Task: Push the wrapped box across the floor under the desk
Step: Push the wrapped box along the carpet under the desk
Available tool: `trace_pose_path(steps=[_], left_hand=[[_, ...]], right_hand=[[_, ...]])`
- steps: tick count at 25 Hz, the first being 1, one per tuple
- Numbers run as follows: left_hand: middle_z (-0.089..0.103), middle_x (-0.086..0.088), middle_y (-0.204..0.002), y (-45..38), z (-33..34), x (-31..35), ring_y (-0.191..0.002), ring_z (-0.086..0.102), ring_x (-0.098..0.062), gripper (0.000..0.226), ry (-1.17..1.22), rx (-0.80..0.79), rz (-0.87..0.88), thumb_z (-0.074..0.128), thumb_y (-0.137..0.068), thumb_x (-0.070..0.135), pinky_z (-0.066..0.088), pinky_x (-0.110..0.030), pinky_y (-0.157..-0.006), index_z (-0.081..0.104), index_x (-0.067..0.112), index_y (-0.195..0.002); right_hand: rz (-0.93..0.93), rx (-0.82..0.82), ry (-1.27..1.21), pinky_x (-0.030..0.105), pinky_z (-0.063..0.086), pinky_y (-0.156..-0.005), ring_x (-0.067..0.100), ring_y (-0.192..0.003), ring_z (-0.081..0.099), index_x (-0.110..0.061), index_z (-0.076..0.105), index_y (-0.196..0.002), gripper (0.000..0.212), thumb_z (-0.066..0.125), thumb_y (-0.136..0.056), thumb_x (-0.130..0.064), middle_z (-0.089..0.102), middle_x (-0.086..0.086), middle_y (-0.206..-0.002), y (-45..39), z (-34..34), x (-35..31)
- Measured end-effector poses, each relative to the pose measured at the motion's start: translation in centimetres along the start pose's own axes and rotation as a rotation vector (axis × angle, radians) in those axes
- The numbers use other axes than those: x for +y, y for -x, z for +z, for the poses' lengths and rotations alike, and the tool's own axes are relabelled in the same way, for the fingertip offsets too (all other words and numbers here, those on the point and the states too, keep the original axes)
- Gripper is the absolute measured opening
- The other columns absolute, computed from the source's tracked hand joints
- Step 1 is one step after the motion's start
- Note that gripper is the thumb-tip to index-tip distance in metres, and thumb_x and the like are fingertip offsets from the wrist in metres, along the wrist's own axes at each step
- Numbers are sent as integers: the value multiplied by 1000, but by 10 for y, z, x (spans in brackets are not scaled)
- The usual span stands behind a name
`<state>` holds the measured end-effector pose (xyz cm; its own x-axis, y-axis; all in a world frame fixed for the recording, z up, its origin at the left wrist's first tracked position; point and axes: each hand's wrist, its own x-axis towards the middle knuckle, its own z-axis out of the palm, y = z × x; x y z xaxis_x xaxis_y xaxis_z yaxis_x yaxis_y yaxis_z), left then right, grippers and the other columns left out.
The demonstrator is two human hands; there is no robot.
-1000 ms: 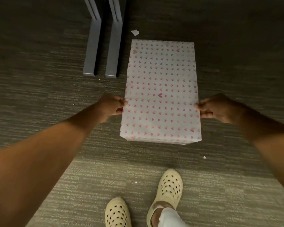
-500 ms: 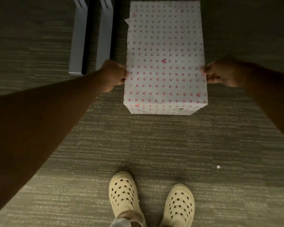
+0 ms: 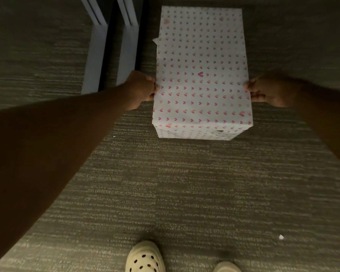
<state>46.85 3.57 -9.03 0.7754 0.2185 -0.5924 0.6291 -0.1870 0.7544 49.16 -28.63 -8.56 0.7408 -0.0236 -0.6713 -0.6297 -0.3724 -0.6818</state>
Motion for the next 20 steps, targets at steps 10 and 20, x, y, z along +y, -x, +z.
trace_pose_path(steps=[10, 20], left_hand=[[61, -3, -91, -10, -1, -12, -83, 63, -14, 22, -4, 2, 15, 63, -88, -2, 54, -17, -48, 64, -3, -110], [67, -10, -119, 2, -12, -13, -102, 68, -22, 19, 30, -31, -23, 52, -97, 9, 59, -36, -82, 67, 11, -108]], right_hand=[[24, 34, -26, 31, 54, -76, 12, -90, 65, -16, 60, -101, 8, 54, -96, -15, 67, 0, -99, -10, 12, 6], [-67, 78, 42, 38, 50, -95, 21, -109, 61, -9, 53, -129, 36, 49, -100, -30, 62, 12, -130, 16, 14, 5]])
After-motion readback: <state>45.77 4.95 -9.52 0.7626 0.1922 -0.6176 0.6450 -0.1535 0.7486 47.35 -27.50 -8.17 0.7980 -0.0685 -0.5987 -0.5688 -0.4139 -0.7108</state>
